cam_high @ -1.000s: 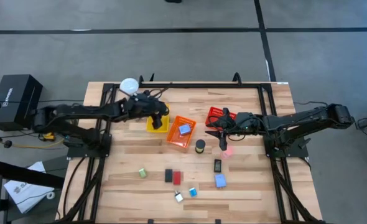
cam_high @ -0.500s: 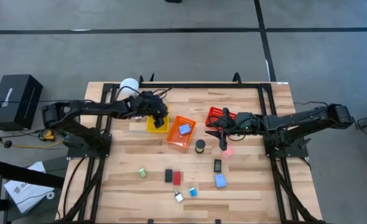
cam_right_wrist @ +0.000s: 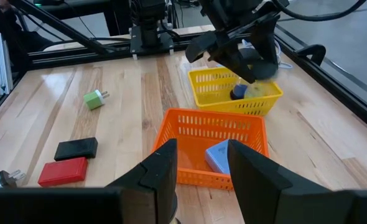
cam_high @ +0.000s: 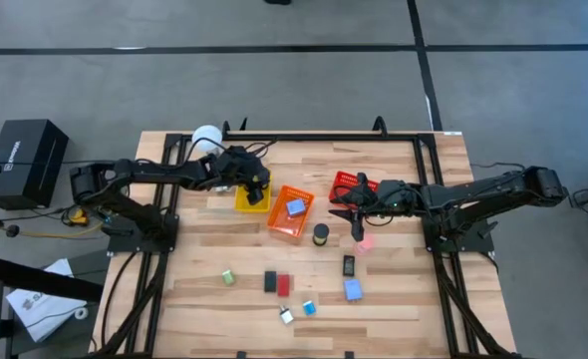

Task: Pick & Place Office items
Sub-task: Put the bottom black sand timer into the yellow bin

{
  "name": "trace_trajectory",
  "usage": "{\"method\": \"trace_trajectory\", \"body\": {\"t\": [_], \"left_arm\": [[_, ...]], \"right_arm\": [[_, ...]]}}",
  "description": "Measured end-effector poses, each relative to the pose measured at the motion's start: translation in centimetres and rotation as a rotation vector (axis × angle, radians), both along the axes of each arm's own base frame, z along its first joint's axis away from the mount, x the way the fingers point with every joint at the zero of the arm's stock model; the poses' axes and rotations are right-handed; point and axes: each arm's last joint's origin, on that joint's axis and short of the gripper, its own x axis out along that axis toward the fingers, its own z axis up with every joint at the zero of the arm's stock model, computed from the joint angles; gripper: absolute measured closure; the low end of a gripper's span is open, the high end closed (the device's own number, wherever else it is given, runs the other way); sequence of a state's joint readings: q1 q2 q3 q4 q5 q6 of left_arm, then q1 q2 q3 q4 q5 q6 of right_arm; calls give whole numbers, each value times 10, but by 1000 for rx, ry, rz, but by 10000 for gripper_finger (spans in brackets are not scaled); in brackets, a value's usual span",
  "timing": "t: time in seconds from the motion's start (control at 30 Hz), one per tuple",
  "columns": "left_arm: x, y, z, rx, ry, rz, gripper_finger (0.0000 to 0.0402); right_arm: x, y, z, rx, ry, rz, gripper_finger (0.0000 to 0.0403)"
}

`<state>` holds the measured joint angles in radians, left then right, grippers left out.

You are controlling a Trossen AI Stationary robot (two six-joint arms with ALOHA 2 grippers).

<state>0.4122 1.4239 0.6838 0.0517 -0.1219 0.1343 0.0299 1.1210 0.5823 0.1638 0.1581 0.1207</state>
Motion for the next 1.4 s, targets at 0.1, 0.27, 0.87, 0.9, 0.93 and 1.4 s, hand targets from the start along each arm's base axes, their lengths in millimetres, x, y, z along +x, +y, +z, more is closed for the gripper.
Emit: {"method": "trace_trajectory", "body": {"t": [0.1, 0.27, 0.87, 0.9, 0.93, 1.4], "left_arm": [[0, 0, 0, 0, 0, 0, 147], [0, 0, 0, 1, -2, 0, 141], [-9, -4, 29, 50, -113, -1, 166], [-11, -5, 33, 56, -126, -1, 167], [-12, -6, 36, 61, -139, 0, 168], [-9, 8, 15, 84, -29, 84, 203]], "right_arm": [[0, 0, 0, 0, 0, 0, 269], [0, 0, 0, 0, 0, 0, 269], [0, 0, -1, 1, 7, 0, 269], [0, 0, -1, 1, 8, 0, 269], [0, 0, -1, 3, 7, 0, 269], [0, 0, -1, 0, 7, 0, 269]]}}
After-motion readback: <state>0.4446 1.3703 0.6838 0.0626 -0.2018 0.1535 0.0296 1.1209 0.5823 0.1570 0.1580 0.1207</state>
